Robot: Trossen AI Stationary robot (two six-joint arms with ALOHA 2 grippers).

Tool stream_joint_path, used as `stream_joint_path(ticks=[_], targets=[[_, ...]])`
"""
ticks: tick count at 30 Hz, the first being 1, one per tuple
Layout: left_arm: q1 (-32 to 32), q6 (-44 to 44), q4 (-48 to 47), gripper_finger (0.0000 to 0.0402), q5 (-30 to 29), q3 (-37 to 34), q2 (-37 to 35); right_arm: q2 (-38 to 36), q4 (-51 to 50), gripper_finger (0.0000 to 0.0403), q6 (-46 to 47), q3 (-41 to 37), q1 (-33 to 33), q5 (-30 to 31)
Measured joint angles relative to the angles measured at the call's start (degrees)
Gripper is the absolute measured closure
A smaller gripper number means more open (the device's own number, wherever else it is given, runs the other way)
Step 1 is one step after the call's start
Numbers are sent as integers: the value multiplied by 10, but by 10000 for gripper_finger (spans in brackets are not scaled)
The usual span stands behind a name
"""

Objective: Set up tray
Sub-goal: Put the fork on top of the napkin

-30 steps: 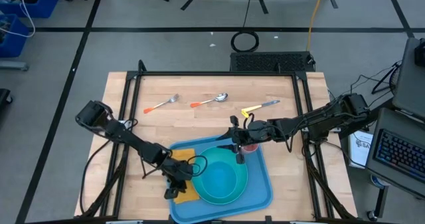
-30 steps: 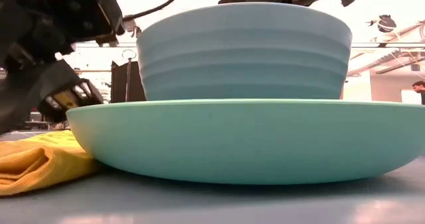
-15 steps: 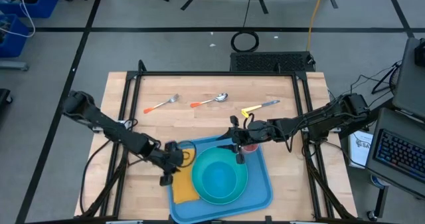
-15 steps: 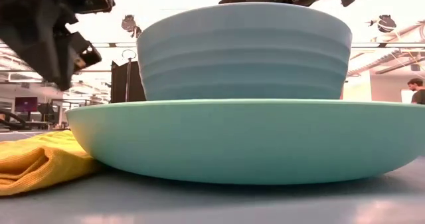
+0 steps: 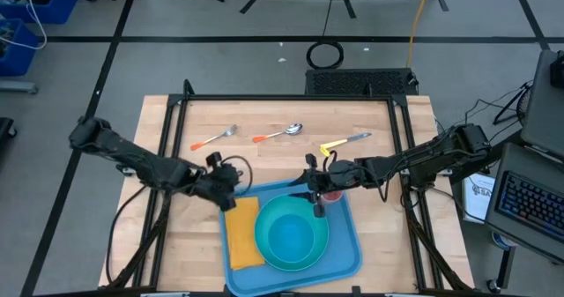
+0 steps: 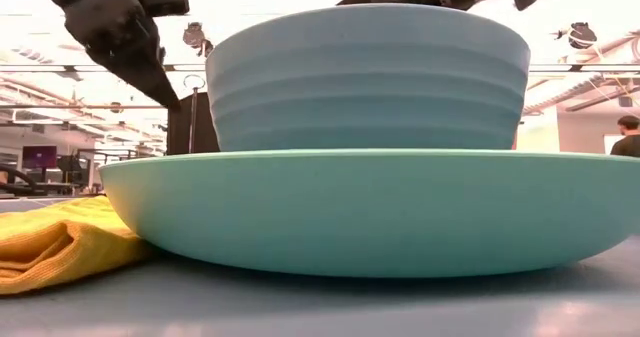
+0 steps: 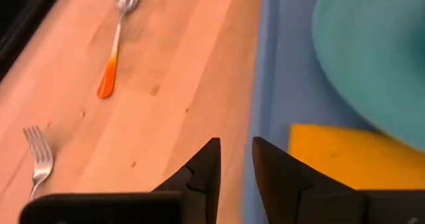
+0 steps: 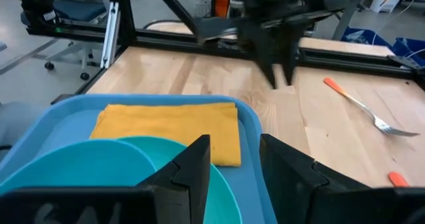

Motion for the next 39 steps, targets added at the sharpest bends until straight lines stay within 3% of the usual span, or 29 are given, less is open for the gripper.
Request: stream_joint_path(ticks=[7,13,21,26,39], targets=[[128,4,-97,309,18,0,0,0,-9,280,-21,0,0,-1],[253,108,-85,309,87,0,0,-1,-9,280,-29,0,0,-1],[416,253,-72,309,132,0,0,-4,-11,280,-30,0,0,-15],[505,333,-54,309,227,0,1,-4,-12,280,-29,0,0,-31],[657,426,-111,309,346,0,39,-4,-19,280,-30,0,-1,-31]])
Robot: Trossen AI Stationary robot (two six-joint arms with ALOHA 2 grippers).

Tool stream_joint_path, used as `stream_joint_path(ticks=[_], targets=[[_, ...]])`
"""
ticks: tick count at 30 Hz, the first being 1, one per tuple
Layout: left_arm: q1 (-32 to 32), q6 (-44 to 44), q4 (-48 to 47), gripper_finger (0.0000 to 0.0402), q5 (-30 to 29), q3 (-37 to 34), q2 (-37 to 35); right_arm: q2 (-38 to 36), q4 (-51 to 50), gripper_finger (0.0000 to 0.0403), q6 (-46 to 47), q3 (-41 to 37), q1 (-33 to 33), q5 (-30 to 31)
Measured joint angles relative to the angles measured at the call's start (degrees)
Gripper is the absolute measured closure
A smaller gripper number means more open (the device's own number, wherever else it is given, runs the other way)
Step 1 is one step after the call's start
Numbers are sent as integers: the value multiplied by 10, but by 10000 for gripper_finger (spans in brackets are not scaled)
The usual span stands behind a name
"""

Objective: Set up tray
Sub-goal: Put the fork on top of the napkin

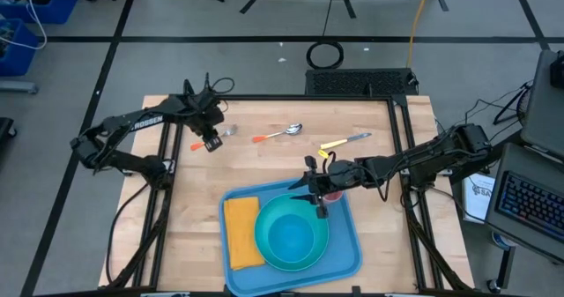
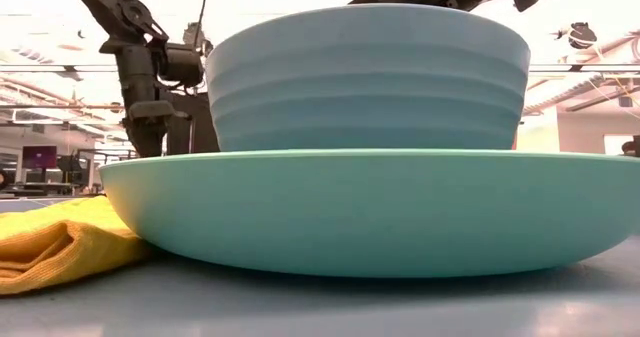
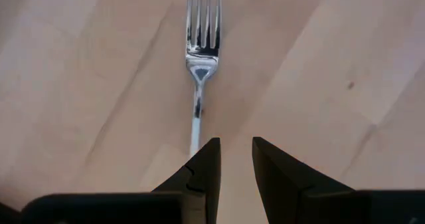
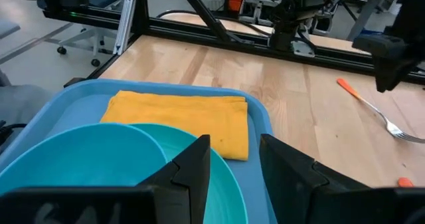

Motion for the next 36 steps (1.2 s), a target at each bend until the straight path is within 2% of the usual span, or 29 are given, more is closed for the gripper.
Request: stream_joint_path(ticks=[14,36], targets=[[27,22,21,309,-42,0,48,0,3,280,1,0,0,0],[12,40,15,308,-42,0,54,0,-1,280,2,0,-1,-15]])
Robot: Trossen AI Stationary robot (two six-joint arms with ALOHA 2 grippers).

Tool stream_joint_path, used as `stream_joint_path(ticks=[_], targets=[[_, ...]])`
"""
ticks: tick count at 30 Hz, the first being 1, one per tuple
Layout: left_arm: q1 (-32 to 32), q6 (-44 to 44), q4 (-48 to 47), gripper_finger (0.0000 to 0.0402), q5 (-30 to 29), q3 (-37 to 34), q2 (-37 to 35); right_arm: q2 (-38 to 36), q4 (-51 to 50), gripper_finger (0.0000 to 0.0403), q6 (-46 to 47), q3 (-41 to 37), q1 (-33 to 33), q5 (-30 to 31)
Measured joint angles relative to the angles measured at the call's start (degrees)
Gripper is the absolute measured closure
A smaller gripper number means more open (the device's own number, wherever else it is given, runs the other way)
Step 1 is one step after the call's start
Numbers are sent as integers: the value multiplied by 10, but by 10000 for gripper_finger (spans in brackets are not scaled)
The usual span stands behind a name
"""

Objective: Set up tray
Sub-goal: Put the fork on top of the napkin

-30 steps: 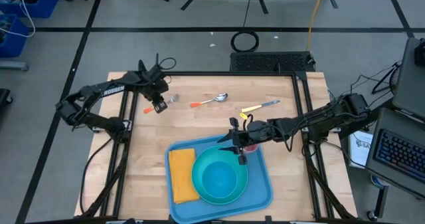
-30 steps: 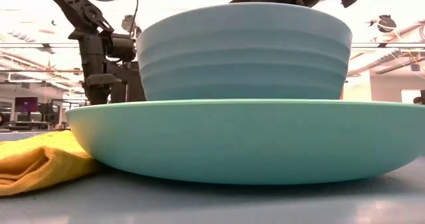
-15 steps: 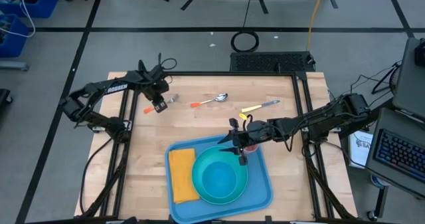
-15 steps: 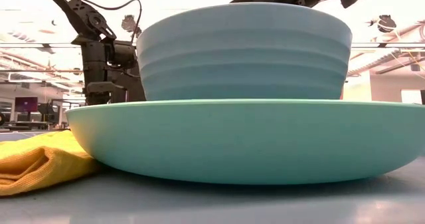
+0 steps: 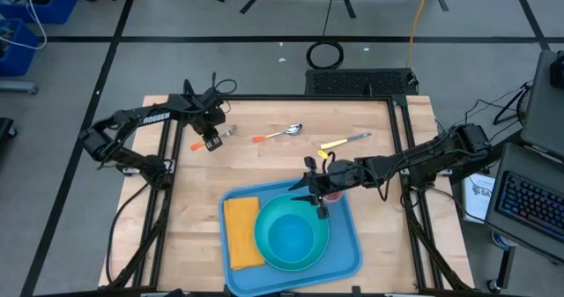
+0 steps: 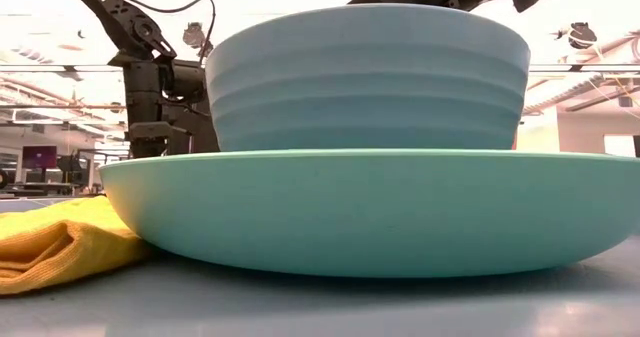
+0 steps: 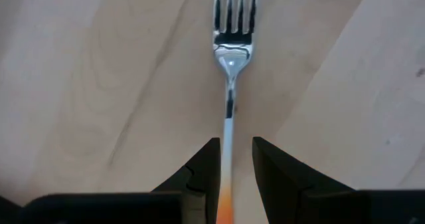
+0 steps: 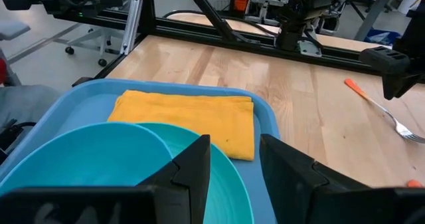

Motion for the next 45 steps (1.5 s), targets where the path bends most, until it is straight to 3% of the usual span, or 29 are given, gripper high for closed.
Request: stream_joint_path(ticks=[13,19,24,28,37,45], targets=[[-22,-2,-1,305,-16,0,0,0,-1,280,15,0,0,0],[-24,1,2,251,-46,0,0,0,-6,280,27,0,3,0],[-24,-12,3,197,-34,0,-1,0,-8,280,47,-3,5,0],[-23,-17,5,178,-38,0,-1,0,-10,280,51,-12,11,1],[1,-14,21,196,-14,0,1,0,8,280,59,-12,21,2],[2,-12,21,200,-20,0,43,0,8,280,61,-12,22,2]])
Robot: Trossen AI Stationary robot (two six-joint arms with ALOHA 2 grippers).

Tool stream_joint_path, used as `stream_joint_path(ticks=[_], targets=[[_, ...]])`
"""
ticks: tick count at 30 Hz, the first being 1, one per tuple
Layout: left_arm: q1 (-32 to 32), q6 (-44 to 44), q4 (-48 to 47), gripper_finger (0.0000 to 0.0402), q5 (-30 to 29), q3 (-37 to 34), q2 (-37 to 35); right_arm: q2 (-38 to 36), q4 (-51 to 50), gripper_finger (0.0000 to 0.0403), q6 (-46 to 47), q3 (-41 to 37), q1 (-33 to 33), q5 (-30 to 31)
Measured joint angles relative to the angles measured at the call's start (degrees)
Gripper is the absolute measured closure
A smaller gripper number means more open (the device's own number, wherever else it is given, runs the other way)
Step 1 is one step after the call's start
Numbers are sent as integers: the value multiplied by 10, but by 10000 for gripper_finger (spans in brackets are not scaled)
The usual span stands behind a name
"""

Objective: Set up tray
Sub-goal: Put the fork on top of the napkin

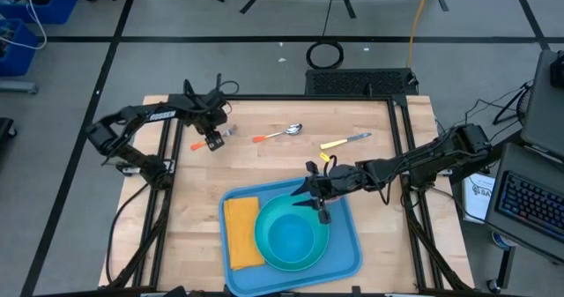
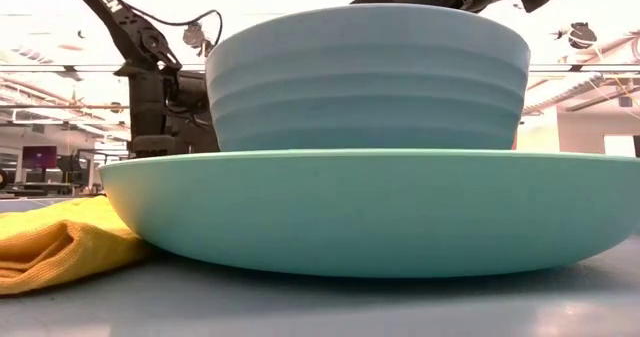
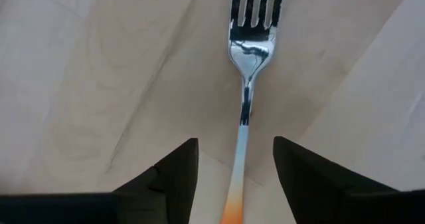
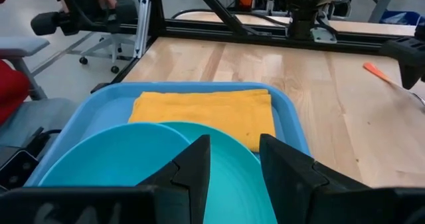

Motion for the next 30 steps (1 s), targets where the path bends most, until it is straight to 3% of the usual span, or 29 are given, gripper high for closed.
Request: stream_joint_path(ticks=[30], targets=[[4,9,23,202,-5,1,51,0,-4,280,6,0,7,0]])
